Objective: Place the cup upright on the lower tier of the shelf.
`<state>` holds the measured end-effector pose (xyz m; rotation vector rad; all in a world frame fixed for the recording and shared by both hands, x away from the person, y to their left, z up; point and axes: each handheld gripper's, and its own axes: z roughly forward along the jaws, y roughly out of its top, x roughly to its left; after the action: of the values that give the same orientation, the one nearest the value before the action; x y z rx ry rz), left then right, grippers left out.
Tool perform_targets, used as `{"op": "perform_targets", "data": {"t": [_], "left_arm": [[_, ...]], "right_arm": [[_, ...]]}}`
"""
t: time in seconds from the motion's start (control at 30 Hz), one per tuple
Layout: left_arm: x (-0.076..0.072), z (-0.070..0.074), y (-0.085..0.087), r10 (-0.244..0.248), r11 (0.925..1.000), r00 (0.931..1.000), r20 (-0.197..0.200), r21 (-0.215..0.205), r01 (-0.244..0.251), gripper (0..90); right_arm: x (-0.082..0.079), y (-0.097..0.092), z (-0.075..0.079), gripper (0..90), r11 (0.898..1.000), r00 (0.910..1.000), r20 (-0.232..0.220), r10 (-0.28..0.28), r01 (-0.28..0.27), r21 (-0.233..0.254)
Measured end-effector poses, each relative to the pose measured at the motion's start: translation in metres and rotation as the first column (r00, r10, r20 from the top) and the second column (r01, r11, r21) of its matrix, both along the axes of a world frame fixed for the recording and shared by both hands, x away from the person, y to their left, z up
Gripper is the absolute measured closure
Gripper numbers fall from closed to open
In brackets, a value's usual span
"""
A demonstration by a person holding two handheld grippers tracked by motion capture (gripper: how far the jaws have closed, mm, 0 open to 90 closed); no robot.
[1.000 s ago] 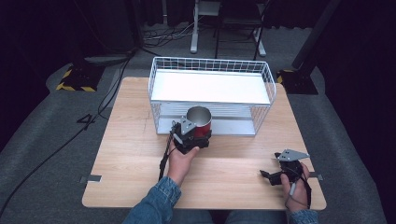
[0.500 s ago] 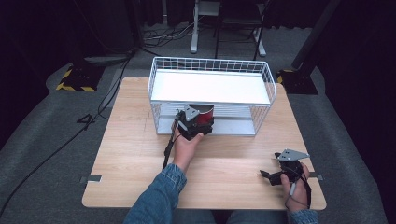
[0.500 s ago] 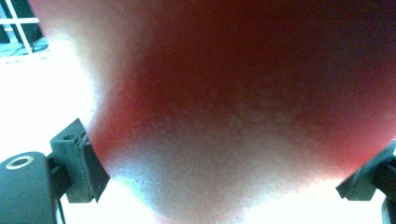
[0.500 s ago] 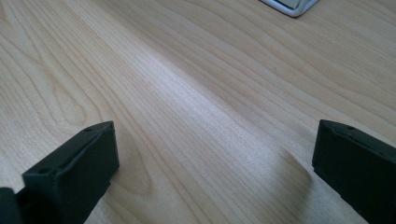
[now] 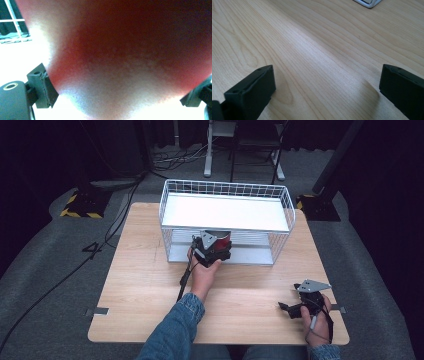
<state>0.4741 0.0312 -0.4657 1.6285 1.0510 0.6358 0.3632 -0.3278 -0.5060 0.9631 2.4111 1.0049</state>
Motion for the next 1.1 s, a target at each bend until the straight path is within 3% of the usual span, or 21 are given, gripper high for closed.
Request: {"op": "perform_targets", "data": {"t": [0.53, 0.57, 0.6, 0.63, 0.67, 0.7, 0.73, 0.77, 0.8, 1.1], "left_arm": [[0.028, -0.013, -0.015, 0.047, 0.9988, 0.9980, -0.043, -0.011, -0.048, 10.9], [0.032, -0.016, -0.016, 0.002, 0.9997, 0.9986, -0.053, -0.026, -0.004, 10.9], [0.033, -0.018, -0.019, 0.000, 0.9986, 0.9986, -0.053, -0.053, -0.003, 10.9], [0.037, -0.021, -0.018, 0.002, 0.9987, 0.9997, -0.024, -0.051, -0.003, 10.8], [0.039, -0.022, -0.014, -0.014, 0.9998, 0.9999, -0.009, -0.013, 0.014, 10.4], [0.038, -0.022, -0.010, 0.004, 0.9997, 0.9991, -0.042, 0.024, -0.003, 10.4], [0.035, -0.024, -0.017, 0.068, 0.9960, 0.9956, -0.065, -0.054, -0.072, 10.3], [0.036, -0.023, -0.014, 0.058, 0.9981, 0.9971, -0.049, -0.020, -0.059, 9.6], [0.036, -0.023, -0.014, 0.061, 0.9980, 0.9968, -0.051, -0.015, -0.062, 8.8], [0.035, -0.021, -0.013, 0.068, 0.9977, 0.9964, -0.051, -0.003, -0.068, 8.6]], "right_arm": [[-0.001, 0.000, 0.000, 0.7, 1.000, 1.0000, 0.005, 0.002, -0.002, -0.005], [-0.001, 0.000, 0.000, 0.7, 1.000, 1.0000, 0.007, 0.001, -0.001, -0.004], [-0.001, 0.000, 0.000, 0.7, 1.000, 1.0000, 0.009, 0.000, 0.000, -0.004], [-0.001, 0.000, 0.000, 0.7, 1.000, 0.9999, 0.010, -0.001, 0.001, -0.005], [-0.001, 0.001, 0.000, 0.7, 1.000, 0.9999, 0.013, 0.000, 0.000, -0.006], [-0.001, 0.001, 0.000, 0.7, 1.000, 0.9999, 0.014, 0.000, 0.000, -0.006], [-0.001, 0.001, 0.000, 0.7, 1.000, 0.9999, 0.014, 0.001, -0.001, -0.006], [-0.001, 0.001, 0.000, 0.7, 1.000, 0.9999, 0.012, 0.003, -0.003, -0.006], [-0.001, 0.001, 0.000, 0.7, 1.000, 0.9999, 0.011, 0.003, -0.003, -0.005], [-0.001, 0.000, 0.000, 0.7, 1.000, 1.0000, 0.006, 0.004, -0.003, -0.004]]}}
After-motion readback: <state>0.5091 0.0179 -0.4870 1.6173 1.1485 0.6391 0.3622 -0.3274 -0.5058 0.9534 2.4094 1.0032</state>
